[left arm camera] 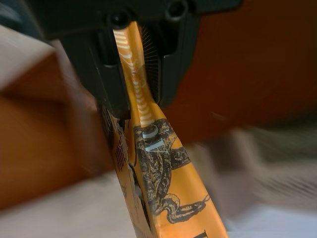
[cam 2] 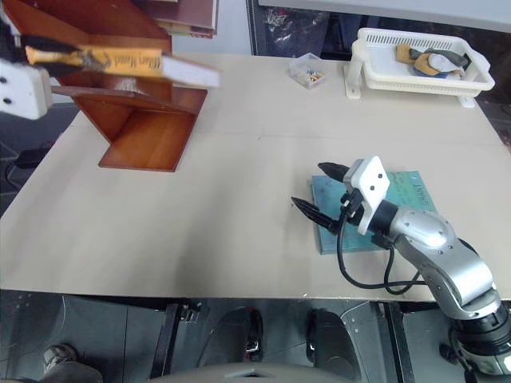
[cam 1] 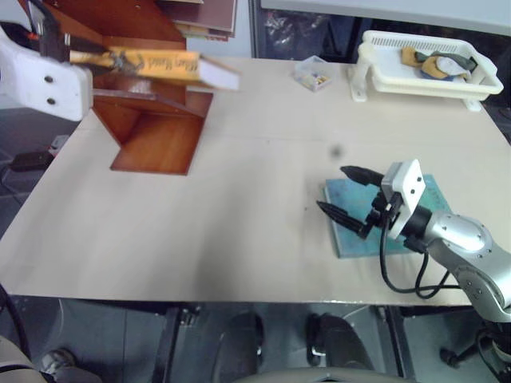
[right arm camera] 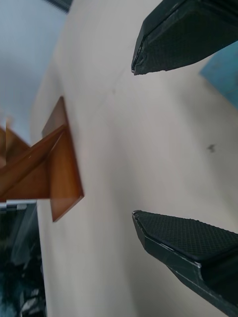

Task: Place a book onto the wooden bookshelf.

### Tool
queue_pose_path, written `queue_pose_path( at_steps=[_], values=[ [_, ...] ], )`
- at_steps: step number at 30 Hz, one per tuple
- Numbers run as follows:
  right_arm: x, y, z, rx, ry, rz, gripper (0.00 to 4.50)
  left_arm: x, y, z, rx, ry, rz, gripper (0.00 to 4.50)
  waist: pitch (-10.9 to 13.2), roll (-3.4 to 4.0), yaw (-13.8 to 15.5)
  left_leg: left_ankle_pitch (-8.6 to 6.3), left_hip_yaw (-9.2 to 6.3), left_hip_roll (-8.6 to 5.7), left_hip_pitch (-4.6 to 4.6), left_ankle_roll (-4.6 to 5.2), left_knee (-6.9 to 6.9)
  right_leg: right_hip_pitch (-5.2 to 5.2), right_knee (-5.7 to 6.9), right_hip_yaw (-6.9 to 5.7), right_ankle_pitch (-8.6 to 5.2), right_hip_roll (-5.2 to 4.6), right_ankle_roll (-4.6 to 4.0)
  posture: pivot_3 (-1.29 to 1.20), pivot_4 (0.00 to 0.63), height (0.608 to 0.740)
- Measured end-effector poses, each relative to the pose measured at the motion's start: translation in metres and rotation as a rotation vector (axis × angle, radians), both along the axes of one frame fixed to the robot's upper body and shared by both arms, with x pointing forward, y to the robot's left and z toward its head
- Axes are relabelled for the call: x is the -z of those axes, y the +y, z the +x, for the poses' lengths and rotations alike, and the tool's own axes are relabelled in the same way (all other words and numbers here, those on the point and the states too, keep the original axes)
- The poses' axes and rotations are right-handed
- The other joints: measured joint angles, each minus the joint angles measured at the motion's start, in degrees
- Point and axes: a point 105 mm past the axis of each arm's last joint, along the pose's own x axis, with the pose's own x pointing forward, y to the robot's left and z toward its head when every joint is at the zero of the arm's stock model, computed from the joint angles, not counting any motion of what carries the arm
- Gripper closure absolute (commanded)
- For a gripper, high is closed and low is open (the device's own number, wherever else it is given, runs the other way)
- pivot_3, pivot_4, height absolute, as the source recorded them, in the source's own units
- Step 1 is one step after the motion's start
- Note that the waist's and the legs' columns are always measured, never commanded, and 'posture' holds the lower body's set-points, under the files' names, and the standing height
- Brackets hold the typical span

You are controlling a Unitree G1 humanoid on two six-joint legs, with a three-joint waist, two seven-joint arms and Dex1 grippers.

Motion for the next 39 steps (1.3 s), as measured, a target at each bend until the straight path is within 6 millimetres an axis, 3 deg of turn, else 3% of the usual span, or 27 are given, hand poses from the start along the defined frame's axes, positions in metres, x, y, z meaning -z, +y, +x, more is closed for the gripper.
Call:
queue_pose_path(
  at_steps=[2, 9, 17, 18, 19, 20, 24, 29, 34, 37, 38, 39],
  values=[
    [-0.01, 0.004, 0.002, -0.011, -0.032, 0.012, 0.0, 0.003, 0.014, 0.004, -0.046, -0.01, 0.006, 4.28, 0.0, 0.0, -0.19, 0.0, 0.06, -0.01, 0.03, 0.0, 0.01, 0.0, 0.01, 0.04, 0.0, -0.02, 0.01, 0.0, 0.15, 0.74],
    [-0.056, 0.017, 0.0, -0.034, -0.182, 0.057, 0.0, 0.015, 0.024, 0.022, -0.066, -0.019, 0.019, 4.28, 0.0, 0.0, -0.86, -0.03, 0.24, 0.11, 0.12, 0.06, 0.01, -0.21, 0.4, 0.19, 0.06, 0.08, 0.09, 0.0, 0.15, 0.74],
    [-0.075, 0.027, -0.002, -0.055, -0.23, 0.112, 0.0, 0.018, 0.027, 0.029, -0.075, -0.011, -0.002, 4.28, -0.01, 0.01, -0.96, 0.05, 0.29, 0.13, 0.34, 0.01, 0.07, -0.34, 1.08, 0.3, -0.21, 0.06, -0.28, 0.0, 0.15, 0.74],
    [-0.075, 0.028, -0.002, -0.056, -0.23, 0.114, 0.0, 0.018, 0.027, 0.029, -0.075, -0.01, -0.004, 3.33, -0.01, 0.01, -0.97, 0.05, 0.29, 0.14, 0.35, 0.02, 0.07, -0.34, 1.1, 0.31, -0.22, 0.06, -0.31, 0.0, 0.15, 0.74],
    [-0.075, 0.028, -0.002, -0.055, -0.231, 0.115, 0.0, 0.018, 0.027, 0.029, -0.076, -0.004, -0.013, 3.15, -0.01, 0.02, -1.02, 0.06, 0.3, 0.14, 0.35, 0.02, 0.08, -0.34, 1.1, 0.31, -0.23, 0.05, -0.31, 0.0, 0.15, 0.74],
    [-0.075, 0.028, -0.002, -0.054, -0.232, 0.115, 0.0, 0.018, 0.028, 0.029, -0.082, 0.001, -0.024, 2.46, -0.02, 0.02, -1.09, 0.06, 0.31, 0.14, 0.36, 0.02, 0.08, -0.34, 1.11, 0.32, -0.23, 0.05, -0.31, 0.0, 0.15, 0.74],
    [-0.075, 0.029, -0.003, -0.059, -0.23, 0.117, 0.0, 0.027, 0.038, 0.027, -0.118, 0.022, -0.067, 1.02, -0.02, 0.02, -1.51, 0.06, 0.31, 0.13, 0.27, 0.02, 0.08, -0.37, 1.07, 0.33, -0.2, 0.04, -0.33, 0.0, 0.15, 0.74],
    [-0.072, 0.027, 0.0, -0.06, -0.22, 0.11, 0.0, 0.028, 0.039, 0.015, -0.042, -0.055, -0.187, 1.02, -0.01, 0.0, -1.83, 0.18, 0.27, 0.13, 0.12, -0.19, 0.08, -0.44, 0.96, 0.27, 0.02, 0.03, -0.3, 0.0, 0.15, 0.74],
    [-0.068, 0.021, 0.005, -0.052, -0.203, 0.09, 0.0, 0.02, 0.035, -0.014, 0.081, -0.159, -0.356, 1.02, 0.0, 0.0, -1.87, 0.18, 0.28, 0.16, 0.1, -0.21, 0.05, -0.45, 0.9, 0.24, 0.02, 0.01, -0.3, 0.0, 0.15, 0.74],
    [-0.061, 0.019, 0.006, -0.068, -0.176, 0.053, 0.0, 0.006, 0.002, -0.036, 0.218, -0.158, -0.662, 1.02, -0.01, -0.02, -1.47, 0.18, 0.12, 0.23, 0.11, -0.21, 0.04, -0.35, 0.91, 0.18, 0.01, -0.1, -0.27, 0.0, 0.15, 0.74],
    [-0.056, 0.018, 0.006, -0.072, -0.158, 0.029, 0.0, 0.007, -0.019, -0.044, 0.272, -0.112, -0.802, 1.02, -0.02, -0.02, -1.44, 0.18, -0.13, 0.22, 0.17, -0.21, 0.03, -0.29, 0.9, 0.22, 0.0, -0.14, -0.24, 0.0, 0.15, 0.74],
    [-0.054, 0.018, 0.007, -0.072, -0.151, 0.023, 0.0, 0.009, -0.027, -0.046, 0.295, -0.091, -0.835, 1.02, -0.02, -0.02, -1.39, 0.18, -0.15, 0.19, 0.19, -0.21, 0.04, -0.27, 0.94, 0.21, -0.02, -0.16, -0.21, 0.0, 0.15, 0.74]
  ],
)
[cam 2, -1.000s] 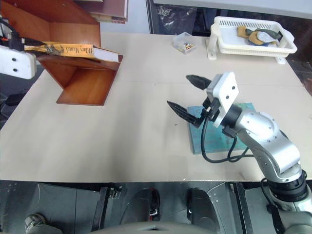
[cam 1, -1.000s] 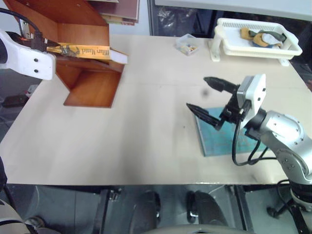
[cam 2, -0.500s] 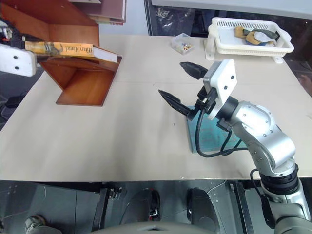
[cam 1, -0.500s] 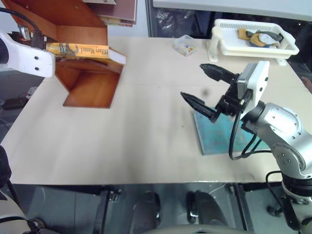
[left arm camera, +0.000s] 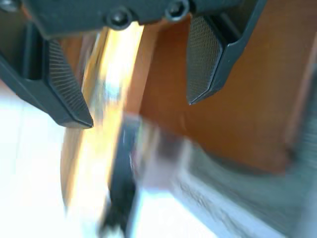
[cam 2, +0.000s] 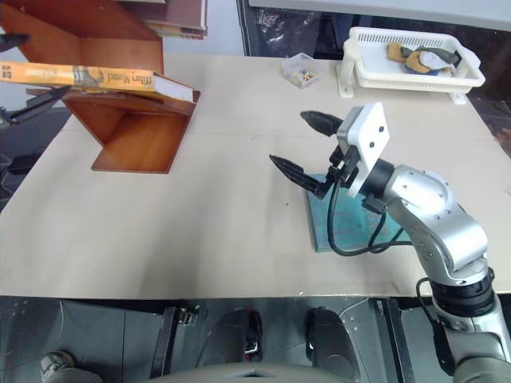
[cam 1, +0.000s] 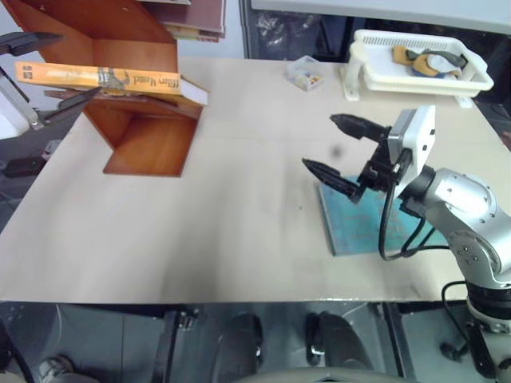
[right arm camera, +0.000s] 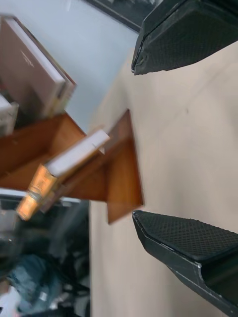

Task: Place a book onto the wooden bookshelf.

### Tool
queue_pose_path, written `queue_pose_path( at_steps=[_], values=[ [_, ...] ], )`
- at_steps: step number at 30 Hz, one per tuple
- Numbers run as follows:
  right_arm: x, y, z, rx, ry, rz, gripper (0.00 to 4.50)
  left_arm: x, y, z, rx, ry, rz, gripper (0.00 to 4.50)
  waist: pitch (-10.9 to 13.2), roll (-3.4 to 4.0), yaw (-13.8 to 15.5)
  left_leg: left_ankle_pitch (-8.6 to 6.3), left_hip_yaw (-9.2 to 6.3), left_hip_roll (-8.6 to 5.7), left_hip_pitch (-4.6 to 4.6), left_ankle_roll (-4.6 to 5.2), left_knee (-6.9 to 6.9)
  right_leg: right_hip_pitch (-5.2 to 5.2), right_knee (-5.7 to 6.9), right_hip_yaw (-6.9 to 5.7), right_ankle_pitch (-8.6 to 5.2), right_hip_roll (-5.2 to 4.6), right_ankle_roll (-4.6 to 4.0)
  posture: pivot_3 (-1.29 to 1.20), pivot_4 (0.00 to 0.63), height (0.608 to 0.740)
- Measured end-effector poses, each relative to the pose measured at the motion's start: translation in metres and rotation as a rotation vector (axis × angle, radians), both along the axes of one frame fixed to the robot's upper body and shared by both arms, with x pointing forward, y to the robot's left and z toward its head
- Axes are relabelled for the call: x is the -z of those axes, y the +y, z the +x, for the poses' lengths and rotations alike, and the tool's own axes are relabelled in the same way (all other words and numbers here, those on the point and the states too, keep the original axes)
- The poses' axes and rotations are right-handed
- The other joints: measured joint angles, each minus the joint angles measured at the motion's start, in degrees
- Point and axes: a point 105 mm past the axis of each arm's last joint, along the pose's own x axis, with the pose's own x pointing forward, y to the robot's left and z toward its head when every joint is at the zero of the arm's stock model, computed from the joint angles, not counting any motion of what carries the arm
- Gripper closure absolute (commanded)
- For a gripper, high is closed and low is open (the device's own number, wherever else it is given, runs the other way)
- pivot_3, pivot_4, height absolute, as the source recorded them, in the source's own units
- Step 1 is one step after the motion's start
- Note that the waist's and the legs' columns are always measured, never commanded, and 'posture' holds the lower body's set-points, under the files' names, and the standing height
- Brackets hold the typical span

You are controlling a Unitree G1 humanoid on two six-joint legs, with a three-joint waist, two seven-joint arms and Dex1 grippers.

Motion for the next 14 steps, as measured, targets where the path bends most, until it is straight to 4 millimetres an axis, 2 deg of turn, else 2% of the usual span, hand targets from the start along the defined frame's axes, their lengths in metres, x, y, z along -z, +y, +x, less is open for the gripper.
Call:
queue_pose_path(
  at_steps=[1, 2, 3, 4, 5, 7, 8, 9, 10, 14],
  values=[
    [0.004, 0.001, 0.0, -0.007, 0.011, -0.015, 0.0, 0.006, -0.014, -0.004, 0.04, 0.053, -0.094, 1.02, 0.0, 0.0, -0.08, 0.0, -0.05, -0.02, 0.0, 0.0, 0.01, 0.01, -0.02, -0.01, -0.09, 0.02, 0.16, 0.0, 0.15, 0.74],
    [0.009, 0.003, 0.0, -0.016, 0.032, -0.036, 0.0, 0.02, -0.034, -0.009, 0.089, 0.139, -0.205, 1.02, -0.01, 0.04, -0.26, 0.0, -0.05, -0.07, 0.05, 0.0, 0.01, 0.02, 0.03, 0.02, -0.1, 0.03, 0.16, 0.0, 0.15, 0.74],
    [0.012, 0.004, 0.0, -0.021, 0.042, -0.043, 0.0, 0.03, -0.044, -0.01, 0.114, 0.185, -0.237, 1.02, -0.01, 0.05, -0.32, 0.0, -0.01, -0.11, 0.14, 0.0, 0.0, 0.06, 0.07, 0.07, -0.1, 0.06, 0.16, 0.0, 0.15, 0.74],
    [0.016, 0.006, 0.0, -0.026, 0.059, -0.055, 0.0, 0.048, -0.057, -0.011, 0.123, 0.26, -0.336, 1.02, -0.04, 0.1, -0.36, -0.02, 0.0, -0.14, 0.23, 0.03, -0.03, 0.09, 0.08, 0.1, -0.1, 0.08, 0.16, 0.0, 0.15, 0.74],
    [0.021, 0.008, 0.001, -0.027, 0.079, -0.064, 0.0, 0.07, -0.07, -0.012, 0.134, 0.353, -0.405, 0.76, -0.04, 0.1, -0.42, -0.05, 0.03, -0.13, 0.29, 0.09, -0.03, 0.09, 0.17, 0.15, -0.11, 0.11, 0.14, 0.0, 0.15, 0.74],
    [0.033, 0.012, 0.001, -0.021, 0.117, -0.08, 0.0, 0.109, -0.081, -0.012, 0.108, 0.498, -0.506, 0.21, -0.04, 0.09, -0.58, -0.05, 0.1, -0.09, 0.42, 0.07, -0.1, 0.1, 0.2, 0.22, -0.12, 0.2, 0.07, 0.0, 0.15, 0.74],
    [0.045, 0.014, 0.0, -0.016, 0.155, -0.09, 0.0, 0.128, -0.079, -0.013, 0.065, 0.554, -0.536, 0.03, -0.06, 0.07, -0.63, -0.03, 0.11, -0.06, 0.46, 0.04, -0.16, 0.11, 0.19, 0.22, -0.12, 0.24, 0.0, 0.0, 0.15, 0.74],
    [0.064, 0.014, -0.002, 0.003, 0.217, -0.112, 0.0, 0.149, -0.07, -0.013, -0.009, 0.608, -0.557, 0.03, -0.07, 0.06, -0.59, -0.02, 0.11, -0.04, 0.48, 0.02, -0.18, 0.11, 0.2, 0.2, -0.13, 0.26, -0.09, 0.0, 0.15, 0.74],
    [0.078, 0.013, -0.003, 0.023, 0.263, -0.131, 0.0, 0.161, -0.063, -0.013, -0.06, 0.645, -0.564, 0.03, -0.06, 0.07, -0.45, -0.01, 0.1, -0.04, 0.47, 0.0, -0.21, 0.09, 0.22, 0.16, -0.15, 0.25, -0.22, 0.0, 0.15, 0.74],
    [0.098, 0.003, -0.01, 0.064, 0.323, -0.171, 0.0, 0.172, -0.042, -0.023, -0.146, 0.653, -0.529, 0.03, -0.04, 0.09, -0.14, -0.01, 0.12, -0.09, 0.43, -0.02, -0.2, 0.09, 0.15, 0.15, -0.31, 0.15, -0.36, 0.0, 0.15, 0.74]
  ],
)
